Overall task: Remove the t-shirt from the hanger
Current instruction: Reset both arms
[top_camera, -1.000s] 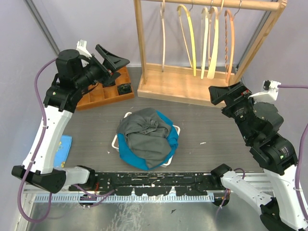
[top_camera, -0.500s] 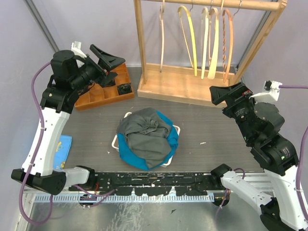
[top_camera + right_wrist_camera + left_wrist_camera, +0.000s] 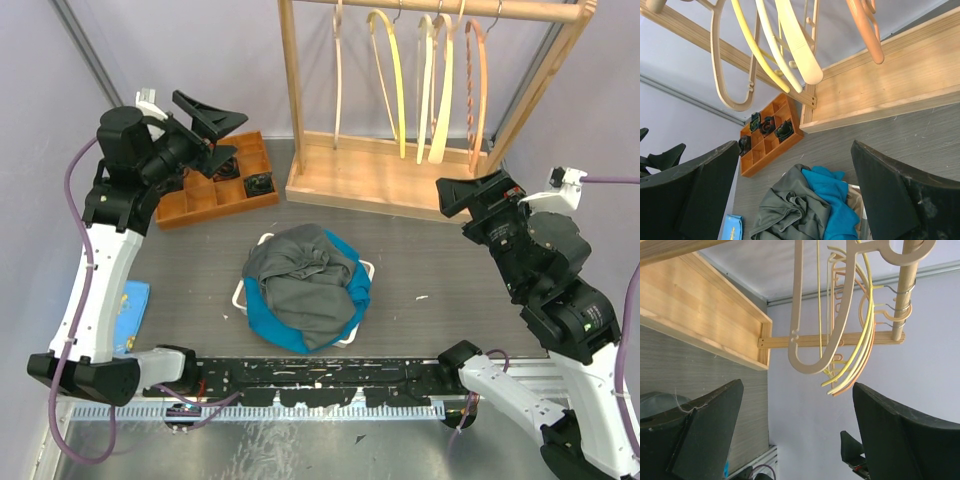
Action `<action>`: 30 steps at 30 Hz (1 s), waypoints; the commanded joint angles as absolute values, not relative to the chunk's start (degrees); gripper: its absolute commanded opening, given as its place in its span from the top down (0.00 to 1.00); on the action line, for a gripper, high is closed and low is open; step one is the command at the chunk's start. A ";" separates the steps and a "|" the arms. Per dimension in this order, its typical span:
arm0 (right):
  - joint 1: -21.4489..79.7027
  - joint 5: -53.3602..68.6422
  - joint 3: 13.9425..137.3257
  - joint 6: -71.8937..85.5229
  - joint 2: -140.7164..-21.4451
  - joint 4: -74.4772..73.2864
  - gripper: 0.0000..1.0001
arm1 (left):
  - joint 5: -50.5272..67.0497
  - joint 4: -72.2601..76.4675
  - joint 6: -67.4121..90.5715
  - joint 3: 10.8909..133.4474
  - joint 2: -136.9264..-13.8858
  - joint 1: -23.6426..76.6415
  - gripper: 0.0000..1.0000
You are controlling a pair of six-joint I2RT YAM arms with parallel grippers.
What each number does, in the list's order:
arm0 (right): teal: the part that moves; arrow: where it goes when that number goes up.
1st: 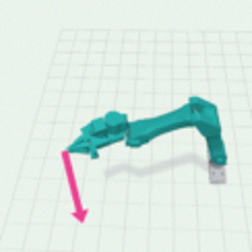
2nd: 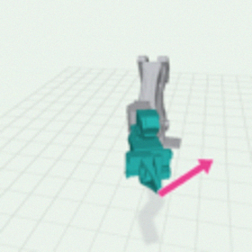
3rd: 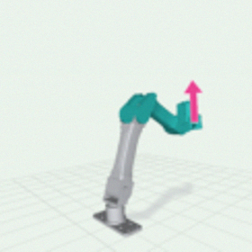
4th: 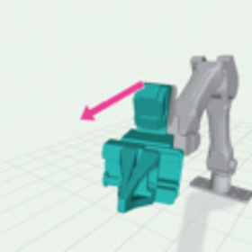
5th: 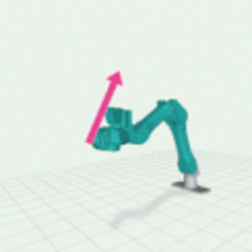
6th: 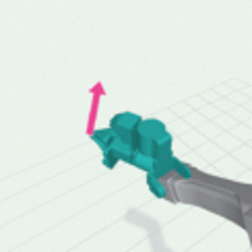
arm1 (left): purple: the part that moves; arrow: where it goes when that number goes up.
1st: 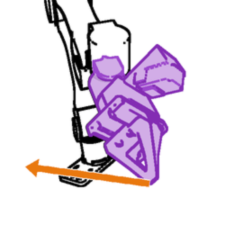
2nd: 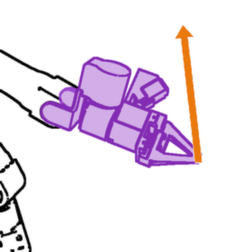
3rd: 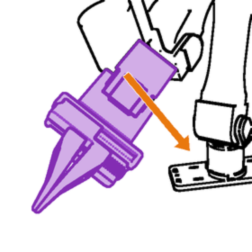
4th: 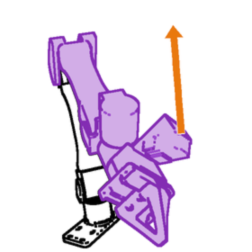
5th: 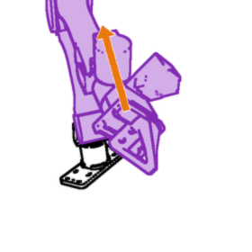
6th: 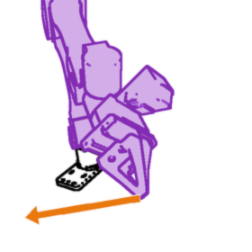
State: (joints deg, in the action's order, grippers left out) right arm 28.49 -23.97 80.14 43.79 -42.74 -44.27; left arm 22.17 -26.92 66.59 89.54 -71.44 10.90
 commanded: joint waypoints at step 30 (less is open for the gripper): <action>28.39 -24.61 81.56 45.09 -43.68 -40.56 0.00 | 21.75 -25.10 70.22 88.10 -69.16 9.00 0.02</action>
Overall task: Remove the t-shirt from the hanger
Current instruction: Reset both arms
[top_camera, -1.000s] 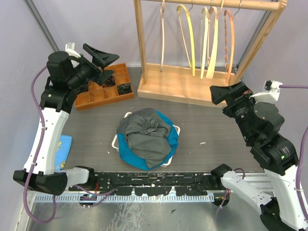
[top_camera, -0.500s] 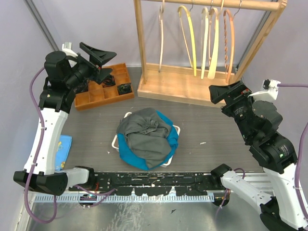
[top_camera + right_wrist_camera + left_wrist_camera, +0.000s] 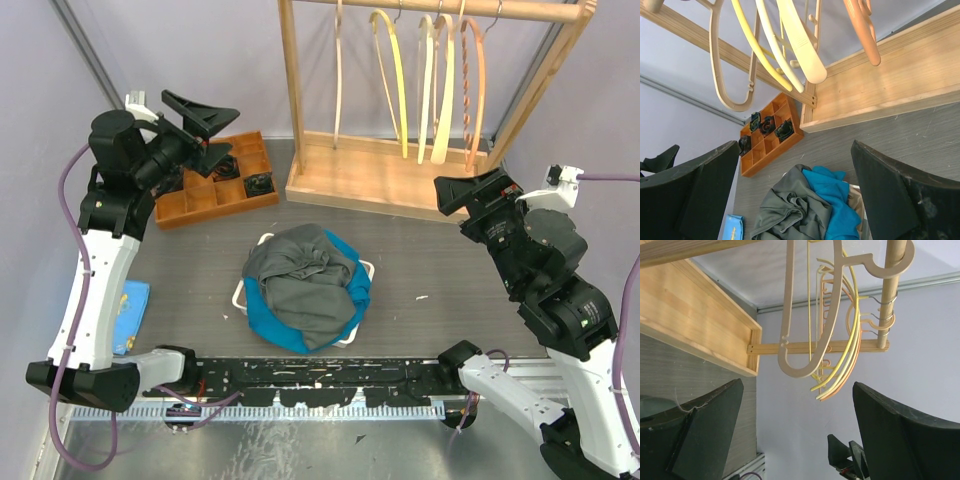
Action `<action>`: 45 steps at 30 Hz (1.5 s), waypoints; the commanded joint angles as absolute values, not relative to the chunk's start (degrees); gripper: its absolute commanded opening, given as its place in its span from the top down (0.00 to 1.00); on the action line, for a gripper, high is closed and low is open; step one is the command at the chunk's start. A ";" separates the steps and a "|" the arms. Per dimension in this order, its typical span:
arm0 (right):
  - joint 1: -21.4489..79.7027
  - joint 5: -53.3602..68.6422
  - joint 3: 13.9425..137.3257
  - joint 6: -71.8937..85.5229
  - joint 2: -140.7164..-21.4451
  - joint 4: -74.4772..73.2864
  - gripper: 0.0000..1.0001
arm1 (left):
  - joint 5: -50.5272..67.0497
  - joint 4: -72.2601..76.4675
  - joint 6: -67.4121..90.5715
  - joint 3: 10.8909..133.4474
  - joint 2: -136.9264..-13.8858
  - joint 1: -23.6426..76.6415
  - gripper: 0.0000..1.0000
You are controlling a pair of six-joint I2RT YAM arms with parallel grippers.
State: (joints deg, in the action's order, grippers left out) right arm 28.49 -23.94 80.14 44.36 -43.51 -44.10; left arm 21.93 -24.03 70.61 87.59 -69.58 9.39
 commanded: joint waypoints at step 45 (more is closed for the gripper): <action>28.43 -42.95 84.07 49.51 -41.24 -51.28 0.00 | 11.73 -32.11 60.71 85.13 -71.28 0.60 0.02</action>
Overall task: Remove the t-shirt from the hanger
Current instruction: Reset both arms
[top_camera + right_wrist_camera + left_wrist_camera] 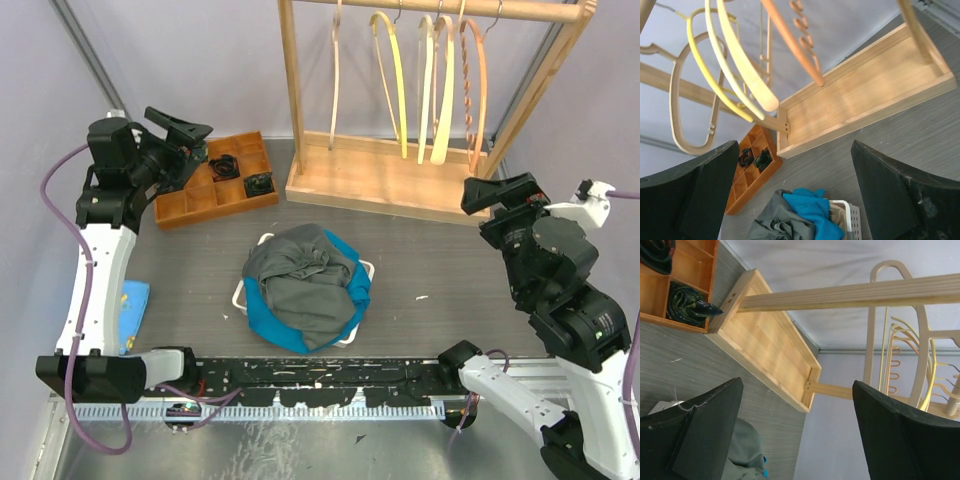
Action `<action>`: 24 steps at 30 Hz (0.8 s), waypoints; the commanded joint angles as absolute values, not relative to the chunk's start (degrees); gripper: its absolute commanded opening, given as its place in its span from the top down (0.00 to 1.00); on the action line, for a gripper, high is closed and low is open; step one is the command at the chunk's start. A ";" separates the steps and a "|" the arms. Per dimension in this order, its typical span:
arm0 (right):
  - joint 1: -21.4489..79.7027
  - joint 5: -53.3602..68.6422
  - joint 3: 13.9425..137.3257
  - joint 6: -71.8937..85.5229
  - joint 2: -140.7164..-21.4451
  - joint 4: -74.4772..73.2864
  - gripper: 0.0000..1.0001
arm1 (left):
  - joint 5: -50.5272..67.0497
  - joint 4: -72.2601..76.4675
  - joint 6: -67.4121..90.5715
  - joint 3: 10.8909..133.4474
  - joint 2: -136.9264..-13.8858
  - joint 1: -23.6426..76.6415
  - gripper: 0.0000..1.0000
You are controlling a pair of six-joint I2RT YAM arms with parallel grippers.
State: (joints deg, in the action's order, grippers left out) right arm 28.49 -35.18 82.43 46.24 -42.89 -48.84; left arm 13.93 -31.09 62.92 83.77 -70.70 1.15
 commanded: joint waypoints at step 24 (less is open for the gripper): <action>28.39 -42.70 82.65 51.85 -40.47 -52.56 0.00 | 11.35 -31.98 66.16 77.04 -68.73 -2.98 0.02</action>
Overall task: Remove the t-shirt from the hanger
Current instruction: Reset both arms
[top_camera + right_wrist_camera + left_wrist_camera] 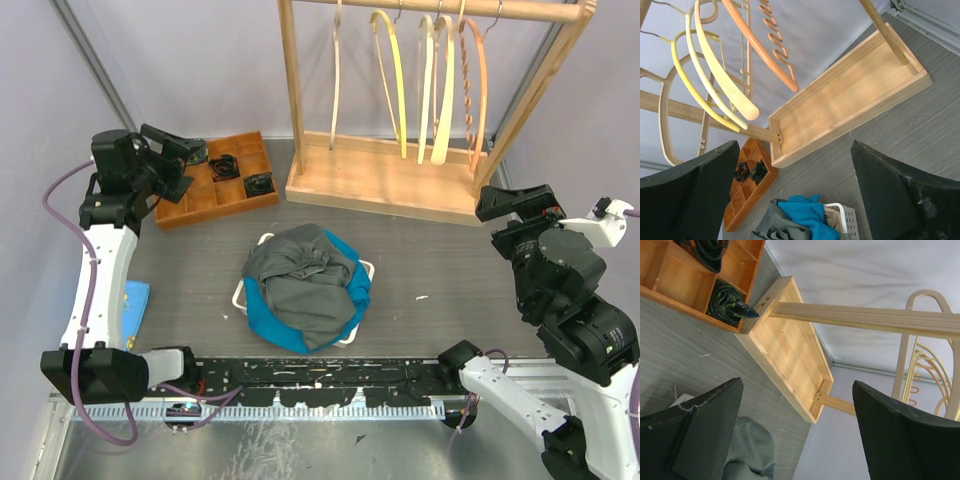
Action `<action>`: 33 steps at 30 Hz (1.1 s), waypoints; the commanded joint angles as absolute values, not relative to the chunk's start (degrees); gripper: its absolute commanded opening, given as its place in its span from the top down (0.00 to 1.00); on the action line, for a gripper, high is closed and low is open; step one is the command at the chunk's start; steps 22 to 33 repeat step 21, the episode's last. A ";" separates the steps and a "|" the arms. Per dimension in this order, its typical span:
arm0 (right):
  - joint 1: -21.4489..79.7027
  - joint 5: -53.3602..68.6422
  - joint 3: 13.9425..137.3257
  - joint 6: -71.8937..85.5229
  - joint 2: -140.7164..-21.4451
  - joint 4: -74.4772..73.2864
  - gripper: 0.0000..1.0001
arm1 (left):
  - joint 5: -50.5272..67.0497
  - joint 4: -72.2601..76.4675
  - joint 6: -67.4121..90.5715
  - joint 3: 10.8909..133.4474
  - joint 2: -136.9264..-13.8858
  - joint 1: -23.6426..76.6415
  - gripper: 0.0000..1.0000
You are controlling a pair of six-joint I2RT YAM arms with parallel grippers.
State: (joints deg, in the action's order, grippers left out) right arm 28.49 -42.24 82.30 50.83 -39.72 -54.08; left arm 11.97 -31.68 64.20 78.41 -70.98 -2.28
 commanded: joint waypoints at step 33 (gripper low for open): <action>28.41 -42.90 82.49 52.08 -39.64 -52.89 0.00 | 10.89 -33.44 65.80 77.18 -67.77 -3.09 0.02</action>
